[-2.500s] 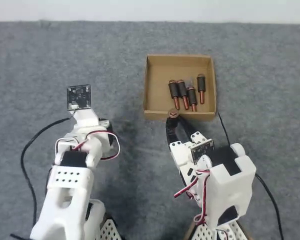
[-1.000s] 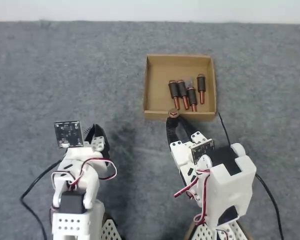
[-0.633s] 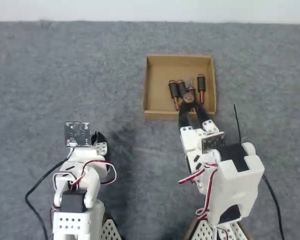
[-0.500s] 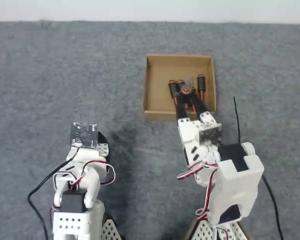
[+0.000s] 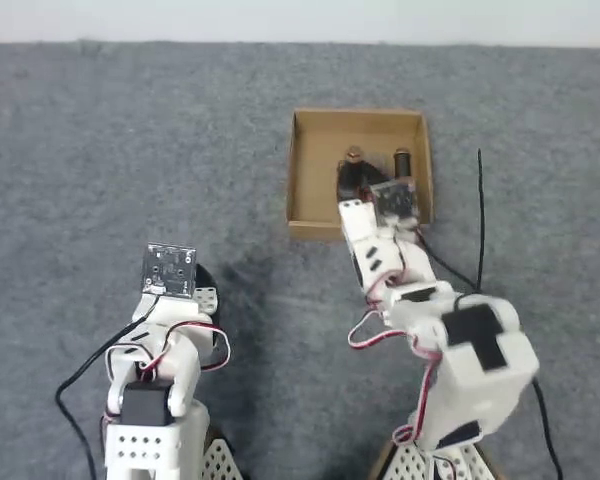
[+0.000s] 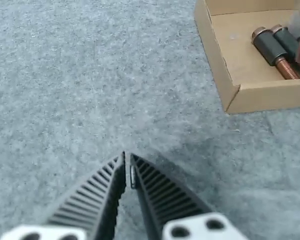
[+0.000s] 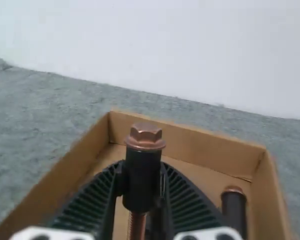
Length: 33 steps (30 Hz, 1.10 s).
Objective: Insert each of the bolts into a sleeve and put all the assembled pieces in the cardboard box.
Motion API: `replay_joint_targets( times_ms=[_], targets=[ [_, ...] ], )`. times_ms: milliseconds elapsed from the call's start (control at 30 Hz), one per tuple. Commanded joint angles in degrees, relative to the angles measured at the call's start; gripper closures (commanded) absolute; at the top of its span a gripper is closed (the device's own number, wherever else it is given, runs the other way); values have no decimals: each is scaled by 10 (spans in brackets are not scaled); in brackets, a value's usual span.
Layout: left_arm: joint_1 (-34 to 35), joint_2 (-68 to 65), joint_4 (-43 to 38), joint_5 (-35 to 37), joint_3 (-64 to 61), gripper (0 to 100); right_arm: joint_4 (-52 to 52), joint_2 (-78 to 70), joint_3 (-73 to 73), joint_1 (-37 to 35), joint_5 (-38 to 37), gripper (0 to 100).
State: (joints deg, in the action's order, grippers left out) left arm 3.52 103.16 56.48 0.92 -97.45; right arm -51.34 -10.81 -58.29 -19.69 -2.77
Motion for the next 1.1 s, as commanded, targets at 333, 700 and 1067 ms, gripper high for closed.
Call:
replay_joint_targets(
  times_ms=[333, 700, 1067],
  targets=[
    [2, 9, 1, -5, 8, 983, 616, 102, 337, -36, -13, 992],
    [2, 9, 1, -6, 8, 983, 867, -76, 597, -35, -11, 989],
    [2, 9, 1, -6, 8, 983, 987, -193, 745, -25, -13, 925]
  ],
)
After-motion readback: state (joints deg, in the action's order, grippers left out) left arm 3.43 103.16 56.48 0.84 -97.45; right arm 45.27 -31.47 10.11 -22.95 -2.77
